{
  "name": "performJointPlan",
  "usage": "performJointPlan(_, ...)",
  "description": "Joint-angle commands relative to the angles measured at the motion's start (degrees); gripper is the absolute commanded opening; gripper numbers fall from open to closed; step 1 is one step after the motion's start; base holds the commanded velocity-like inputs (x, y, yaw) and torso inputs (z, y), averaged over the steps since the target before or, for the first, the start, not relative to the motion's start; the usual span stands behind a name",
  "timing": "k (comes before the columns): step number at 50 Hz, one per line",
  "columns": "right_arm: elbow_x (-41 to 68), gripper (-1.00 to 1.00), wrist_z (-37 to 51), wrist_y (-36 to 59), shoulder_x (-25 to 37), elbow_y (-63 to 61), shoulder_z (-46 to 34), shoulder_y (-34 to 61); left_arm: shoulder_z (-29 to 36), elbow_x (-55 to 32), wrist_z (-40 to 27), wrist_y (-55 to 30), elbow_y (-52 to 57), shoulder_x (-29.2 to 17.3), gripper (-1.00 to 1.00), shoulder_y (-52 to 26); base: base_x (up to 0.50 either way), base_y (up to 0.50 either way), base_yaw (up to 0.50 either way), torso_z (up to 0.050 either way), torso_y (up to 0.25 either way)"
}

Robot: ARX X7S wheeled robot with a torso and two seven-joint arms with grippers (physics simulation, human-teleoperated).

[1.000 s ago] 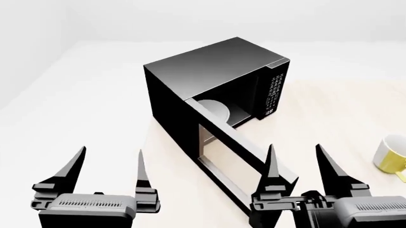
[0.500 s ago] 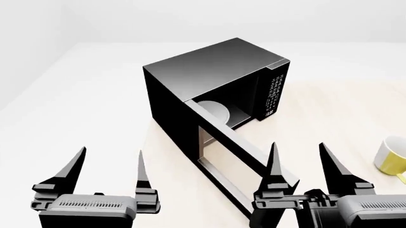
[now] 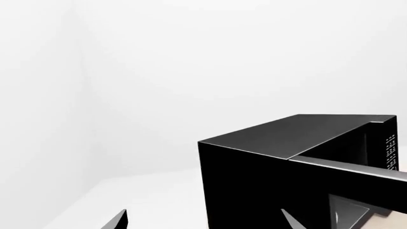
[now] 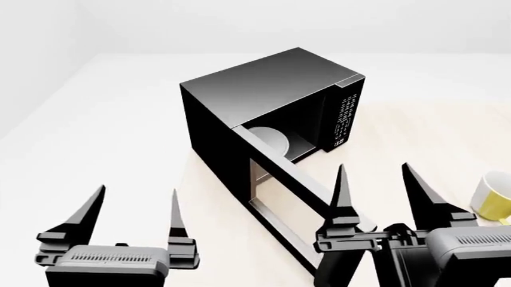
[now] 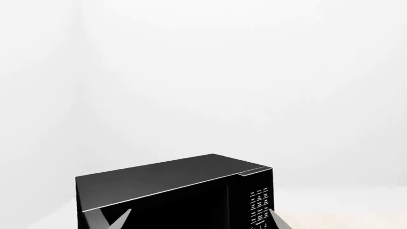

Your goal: Close the microwave.

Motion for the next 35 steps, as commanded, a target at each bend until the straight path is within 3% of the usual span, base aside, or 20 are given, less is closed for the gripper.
performJointPlan(1,0.4,1.0,1.3,7.1,1.7,-4.3,-3.0,4.9,-0.7,-0.5,-0.4,0.3,-0.1,-0.5,1.0,0.2,0.0,0.0,0.0,0.0,0.0)
performJointPlan(35,0.7,1.0,3.6,11.2,2.2,-7.4,-13.5,9.3,-12.3,-3.8,-2.8,1.8,2.8,-3.9,1.0,5.7,0.0,0.0,0.0,0.0,0.0)
